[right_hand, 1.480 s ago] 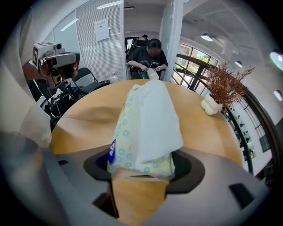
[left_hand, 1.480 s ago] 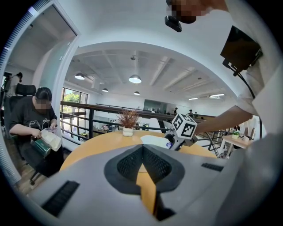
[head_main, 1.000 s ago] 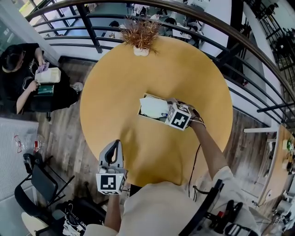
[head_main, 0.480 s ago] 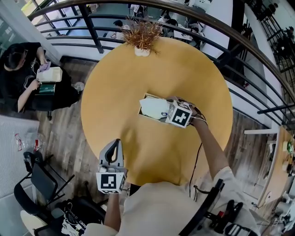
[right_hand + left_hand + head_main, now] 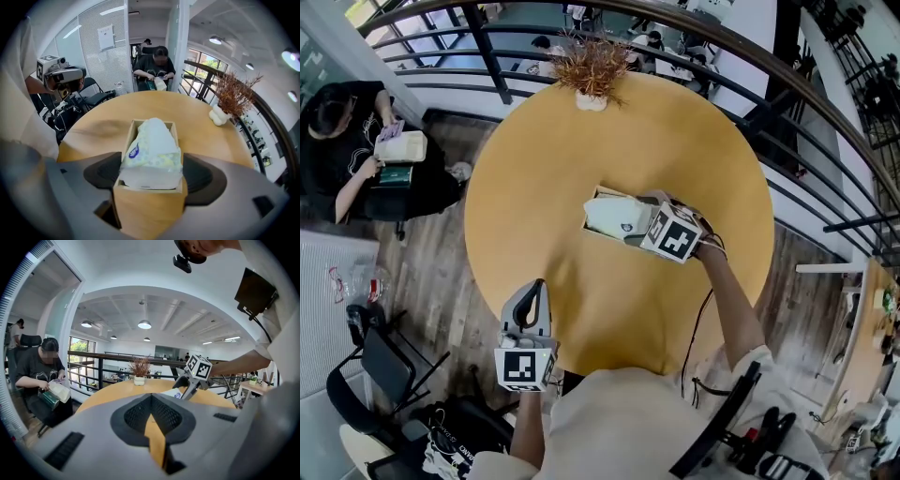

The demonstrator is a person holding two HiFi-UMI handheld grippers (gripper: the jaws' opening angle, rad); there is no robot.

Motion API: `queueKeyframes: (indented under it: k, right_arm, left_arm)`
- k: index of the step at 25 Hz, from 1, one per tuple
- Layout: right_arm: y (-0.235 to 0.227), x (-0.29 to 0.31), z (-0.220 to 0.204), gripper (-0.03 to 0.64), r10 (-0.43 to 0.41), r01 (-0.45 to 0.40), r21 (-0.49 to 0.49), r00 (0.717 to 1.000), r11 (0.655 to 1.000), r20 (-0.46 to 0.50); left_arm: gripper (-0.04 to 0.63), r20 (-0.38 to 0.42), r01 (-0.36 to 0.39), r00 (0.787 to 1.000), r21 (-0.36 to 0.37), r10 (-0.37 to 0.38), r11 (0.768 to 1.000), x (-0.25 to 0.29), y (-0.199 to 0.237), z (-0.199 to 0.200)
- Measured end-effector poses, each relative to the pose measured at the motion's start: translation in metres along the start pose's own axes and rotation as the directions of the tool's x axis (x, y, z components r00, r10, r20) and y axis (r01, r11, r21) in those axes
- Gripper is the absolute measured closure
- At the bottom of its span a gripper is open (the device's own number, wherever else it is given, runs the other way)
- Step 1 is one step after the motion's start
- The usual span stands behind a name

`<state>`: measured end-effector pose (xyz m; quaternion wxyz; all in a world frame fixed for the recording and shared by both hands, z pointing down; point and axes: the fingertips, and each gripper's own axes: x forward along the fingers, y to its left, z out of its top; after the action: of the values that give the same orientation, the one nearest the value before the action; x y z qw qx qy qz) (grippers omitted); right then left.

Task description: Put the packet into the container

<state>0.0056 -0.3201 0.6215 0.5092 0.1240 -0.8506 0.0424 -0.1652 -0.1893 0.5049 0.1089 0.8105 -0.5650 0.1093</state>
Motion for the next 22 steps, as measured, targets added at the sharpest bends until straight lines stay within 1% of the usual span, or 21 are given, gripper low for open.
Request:
queueKeyframes:
  k: [3, 6, 8, 10, 11, 13, 15, 18, 20, 21, 22]
  right_arm:
    - [-0.009, -0.012, 0.004, 0.212, -0.041, 0.04, 0.018, 0.999, 0.999, 0.034]
    - [-0.008, -0.023, 0.005, 0.213, -0.038, 0.035, 0.045, 0.997, 0.998, 0.068]
    - [-0.004, -0.034, 0.012, 0.215, -0.053, 0.05, 0.029, 0.994, 0.998, 0.096]
    - [-0.008, -0.04, 0.018, 0.216, -0.082, 0.082, 0.012, 0.991, 0.997, 0.103]
    - [-0.01, -0.041, 0.017, 0.219, -0.09, 0.088, 0.021, 0.99, 0.996, 0.106]
    - [-0.009, -0.043, 0.014, 0.249, -0.086, 0.076, 0.078, 0.986, 0.994, 0.142]
    - [-0.009, -0.048, 0.014, 0.262, -0.095, 0.069, 0.139, 0.976, 0.988, 0.194]
    - [-0.012, -0.052, 0.014, 0.329, -0.146, 0.1, 0.199, 0.96, 0.975, 0.237]
    - [-0.01, -0.054, 0.014, 0.37, -0.171, 0.115, 0.218, 0.951, 0.969, 0.258]
    - [-0.011, -0.057, 0.015, 0.406, -0.196, 0.136, 0.225, 0.942, 0.965, 0.271]
    - [-0.012, -0.06, 0.016, 0.461, -0.228, 0.162, 0.235, 0.931, 0.958, 0.286]
  left_arm:
    - [0.591, 0.003, 0.004, 1.0, 0.001, -0.004, 1.0, 0.001, -0.001, 0.001]
    - [0.591, 0.004, 0.013, 1.0, 0.002, -0.013, 1.0, 0.001, -0.004, 0.002]
    - [0.591, 0.006, 0.019, 1.0, 0.003, -0.019, 1.0, 0.002, -0.006, 0.002]
    - [0.591, 0.007, 0.02, 1.0, 0.005, -0.02, 1.0, 0.003, -0.007, 0.002]
    - [0.591, 0.007, 0.022, 1.0, 0.006, -0.022, 1.0, 0.003, -0.008, 0.002]
    - [0.589, 0.01, 0.025, 1.0, 0.009, -0.026, 1.0, 0.001, -0.01, 0.003]
    - [0.591, 0.015, 0.027, 1.0, 0.009, -0.027, 1.0, 0.001, -0.01, 0.004]
    - [0.59, 0.016, 0.029, 0.999, 0.013, -0.029, 0.999, 0.0, -0.012, 0.004]
    - [0.591, 0.018, 0.033, 0.999, 0.016, -0.033, 0.999, 0.0, -0.014, 0.004]
    - [0.59, 0.019, 0.035, 0.999, 0.017, -0.035, 0.999, 0.001, -0.016, 0.004]
    - [0.591, 0.02, 0.036, 0.999, 0.019, -0.037, 0.999, 0.001, -0.017, 0.004]
